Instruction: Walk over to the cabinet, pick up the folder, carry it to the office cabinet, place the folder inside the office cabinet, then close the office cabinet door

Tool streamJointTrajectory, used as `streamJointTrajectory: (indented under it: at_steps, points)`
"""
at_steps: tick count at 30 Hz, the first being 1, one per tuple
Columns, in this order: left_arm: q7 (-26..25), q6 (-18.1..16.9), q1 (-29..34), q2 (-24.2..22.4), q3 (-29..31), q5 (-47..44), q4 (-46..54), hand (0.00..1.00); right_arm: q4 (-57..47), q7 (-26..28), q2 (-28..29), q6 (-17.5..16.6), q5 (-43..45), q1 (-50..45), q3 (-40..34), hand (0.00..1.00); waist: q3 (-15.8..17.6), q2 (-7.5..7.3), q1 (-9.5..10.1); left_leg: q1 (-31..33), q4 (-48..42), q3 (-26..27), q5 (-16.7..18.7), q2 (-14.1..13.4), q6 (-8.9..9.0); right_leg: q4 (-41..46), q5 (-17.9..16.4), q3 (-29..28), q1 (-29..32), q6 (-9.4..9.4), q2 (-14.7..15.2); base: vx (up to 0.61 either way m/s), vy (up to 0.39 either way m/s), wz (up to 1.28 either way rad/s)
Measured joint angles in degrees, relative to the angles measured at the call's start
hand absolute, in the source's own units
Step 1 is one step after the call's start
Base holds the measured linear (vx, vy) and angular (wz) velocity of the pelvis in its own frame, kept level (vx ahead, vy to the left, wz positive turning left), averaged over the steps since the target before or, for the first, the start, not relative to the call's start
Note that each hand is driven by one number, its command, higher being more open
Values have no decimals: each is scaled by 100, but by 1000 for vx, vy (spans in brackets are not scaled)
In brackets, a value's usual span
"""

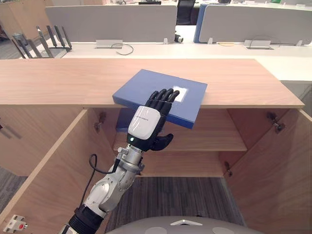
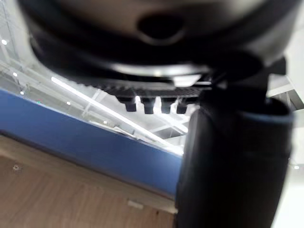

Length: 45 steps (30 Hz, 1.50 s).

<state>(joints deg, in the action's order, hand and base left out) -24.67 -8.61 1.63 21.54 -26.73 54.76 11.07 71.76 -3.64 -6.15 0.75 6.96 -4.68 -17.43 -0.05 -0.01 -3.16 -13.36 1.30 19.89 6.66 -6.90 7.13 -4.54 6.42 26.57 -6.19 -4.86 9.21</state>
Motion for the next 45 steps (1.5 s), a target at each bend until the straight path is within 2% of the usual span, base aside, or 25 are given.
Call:
streamJointTrajectory:
  at_steps: [3,9,13,21,25,26,32,37,45]
  points:
    - [0,19,-282,98,-94,180,-234,100,-8,35,31,1,0,15,-2,100,35,-42,-20,-8,0,16,6,22,-11,-2,10,-14,2,-15,19,0,0,0]
    - [3,50,-616,179,-180,444,-399,100,-15,45,28,1,0,69,-40,100,76,-10,-96,-16,-1,28,25,54,-37,-2,18,-19,2,-22,48,0,0,0]
    - [3,177,-700,192,-179,632,-497,100,-15,46,28,1,0,103,-60,100,91,7,-168,-22,-1,38,34,55,-40,-3,25,-20,2,-19,49,0,0,0]
    - [-10,437,-923,191,-185,813,-823,100,-14,44,35,3,-1,104,-115,100,101,10,-180,-50,-10,81,48,66,-50,-33,47,-41,0,-16,55,-17,-4,-2]
    - [-14,554,-1123,190,-179,916,-1005,100,-55,42,36,3,-1,117,-123,100,212,16,-179,-106,-10,93,51,66,-46,-33,47,-48,-49,-17,54,0,0,0]
    - [-15,580,-1142,190,-179,916,-1022,0,-61,43,37,3,-1,117,-123,100,217,18,-179,-106,-10,93,52,66,-46,-33,47,-48,-48,-16,54,0,0,0]
    - [-55,644,-1344,176,-171,1093,-1301,0,-67,42,38,5,-2,121,-124,100,222,18,-184,-111,-9,111,67,68,-45,-33,47,-54,-41,-17,52,0,0,0]
    - [-367,786,-1681,85,-69,1088,-1369,0,-72,37,42,8,-57,137,-131,100,227,9,-186,-130,-10,158,84,77,-50,-33,49,-108,-34,-19,55,-3,-1,-3]
    - [-525,904,-2019,49,87,1290,-1541,0,-74,29,56,7,-218,158,-189,100,233,6,-203,-145,-9,191,94,94,-60,-36,57,-150,-21,-26,64,-8,-4,-2]
